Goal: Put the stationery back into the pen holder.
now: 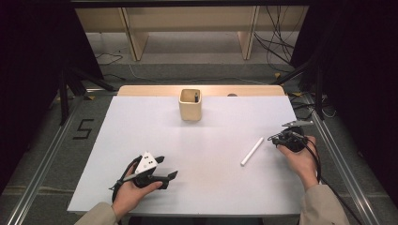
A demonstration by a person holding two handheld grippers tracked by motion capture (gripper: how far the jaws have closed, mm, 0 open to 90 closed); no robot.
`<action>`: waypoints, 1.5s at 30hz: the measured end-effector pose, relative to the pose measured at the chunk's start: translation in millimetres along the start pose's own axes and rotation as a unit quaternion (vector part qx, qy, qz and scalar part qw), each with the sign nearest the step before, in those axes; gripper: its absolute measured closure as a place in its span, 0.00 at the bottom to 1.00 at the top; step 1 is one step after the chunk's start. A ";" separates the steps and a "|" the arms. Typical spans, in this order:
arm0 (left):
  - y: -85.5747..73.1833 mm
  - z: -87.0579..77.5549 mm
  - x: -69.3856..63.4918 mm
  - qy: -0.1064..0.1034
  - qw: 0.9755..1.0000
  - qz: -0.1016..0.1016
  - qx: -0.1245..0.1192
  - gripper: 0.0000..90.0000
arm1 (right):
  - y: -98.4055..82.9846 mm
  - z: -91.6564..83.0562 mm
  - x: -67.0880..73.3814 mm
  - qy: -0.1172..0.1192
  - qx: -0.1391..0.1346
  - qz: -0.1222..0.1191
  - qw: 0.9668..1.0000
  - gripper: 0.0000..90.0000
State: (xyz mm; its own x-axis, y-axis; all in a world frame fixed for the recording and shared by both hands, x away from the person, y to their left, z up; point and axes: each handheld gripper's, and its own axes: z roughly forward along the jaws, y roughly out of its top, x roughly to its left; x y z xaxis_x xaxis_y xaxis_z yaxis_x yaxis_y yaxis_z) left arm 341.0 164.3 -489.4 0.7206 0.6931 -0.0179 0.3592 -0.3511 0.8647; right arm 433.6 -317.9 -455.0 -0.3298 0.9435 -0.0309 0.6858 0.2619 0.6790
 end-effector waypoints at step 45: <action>106.4 186.8 -134.9 -0.035 0.998 0.023 0.047 0.53 | -32.3 -24.8 26.0 -0.034 -0.070 0.055 0.995 0.38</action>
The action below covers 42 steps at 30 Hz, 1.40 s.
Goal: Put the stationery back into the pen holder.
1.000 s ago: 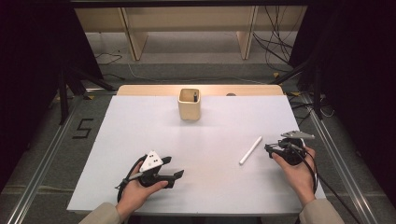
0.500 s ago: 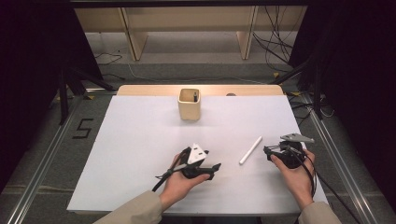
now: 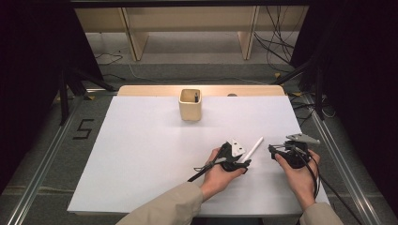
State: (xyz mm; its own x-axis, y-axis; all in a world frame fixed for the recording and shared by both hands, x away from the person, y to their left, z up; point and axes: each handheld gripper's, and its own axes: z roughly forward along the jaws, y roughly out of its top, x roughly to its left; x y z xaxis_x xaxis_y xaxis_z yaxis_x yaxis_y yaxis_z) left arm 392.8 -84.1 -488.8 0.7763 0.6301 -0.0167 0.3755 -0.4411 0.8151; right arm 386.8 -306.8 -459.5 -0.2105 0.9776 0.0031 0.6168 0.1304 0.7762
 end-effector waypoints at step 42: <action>-2.9 10.6 -2.0 -0.001 1.000 -0.011 0.029 0.79 | -0.8 2.3 0.2 0.001 0.002 -0.002 1.000 0.38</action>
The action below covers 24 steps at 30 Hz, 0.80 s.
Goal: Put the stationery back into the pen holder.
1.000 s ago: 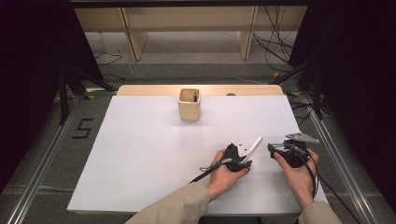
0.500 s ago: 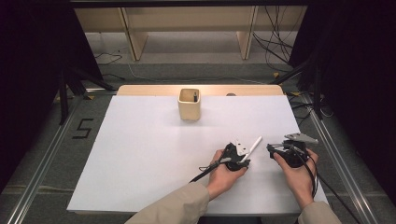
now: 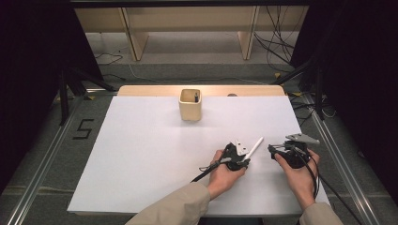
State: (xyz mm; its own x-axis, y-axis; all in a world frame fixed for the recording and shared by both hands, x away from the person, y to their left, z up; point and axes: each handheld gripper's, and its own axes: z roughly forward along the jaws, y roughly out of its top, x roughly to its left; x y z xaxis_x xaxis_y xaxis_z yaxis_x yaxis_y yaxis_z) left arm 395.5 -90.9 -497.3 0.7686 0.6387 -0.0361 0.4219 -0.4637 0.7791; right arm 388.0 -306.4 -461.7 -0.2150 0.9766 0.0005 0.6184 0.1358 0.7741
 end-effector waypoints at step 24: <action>-1.3 -0.2 -1.5 0.012 1.000 0.003 -0.005 0.86 | -0.5 1.2 0.5 0.001 0.002 -0.002 1.000 0.38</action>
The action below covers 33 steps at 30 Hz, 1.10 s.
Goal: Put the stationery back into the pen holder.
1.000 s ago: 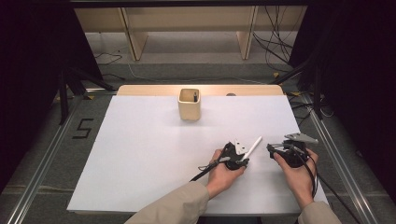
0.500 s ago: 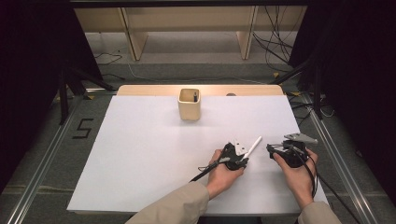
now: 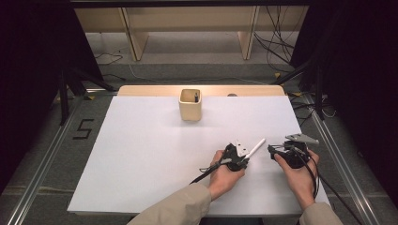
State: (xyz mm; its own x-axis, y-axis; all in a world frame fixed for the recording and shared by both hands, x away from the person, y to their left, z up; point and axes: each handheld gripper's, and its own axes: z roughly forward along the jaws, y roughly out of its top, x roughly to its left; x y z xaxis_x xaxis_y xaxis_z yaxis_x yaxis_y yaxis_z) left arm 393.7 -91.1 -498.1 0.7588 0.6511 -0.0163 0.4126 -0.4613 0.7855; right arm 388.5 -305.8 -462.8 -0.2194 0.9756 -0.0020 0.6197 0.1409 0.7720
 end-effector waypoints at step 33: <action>-7.0 -22.4 22.5 -0.017 1.000 -0.012 -0.019 0.88 | 0.9 -4.7 -2.4 0.002 -0.014 0.011 1.000 0.38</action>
State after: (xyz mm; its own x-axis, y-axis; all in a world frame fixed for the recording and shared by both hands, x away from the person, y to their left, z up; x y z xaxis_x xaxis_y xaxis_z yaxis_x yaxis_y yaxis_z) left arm 396.6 -59.7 -490.1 0.7661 0.6402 -0.0561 0.4122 -0.4224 0.8073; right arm 386.0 -308.8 -459.1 -0.2089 0.9778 0.0171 0.6025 0.1149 0.7898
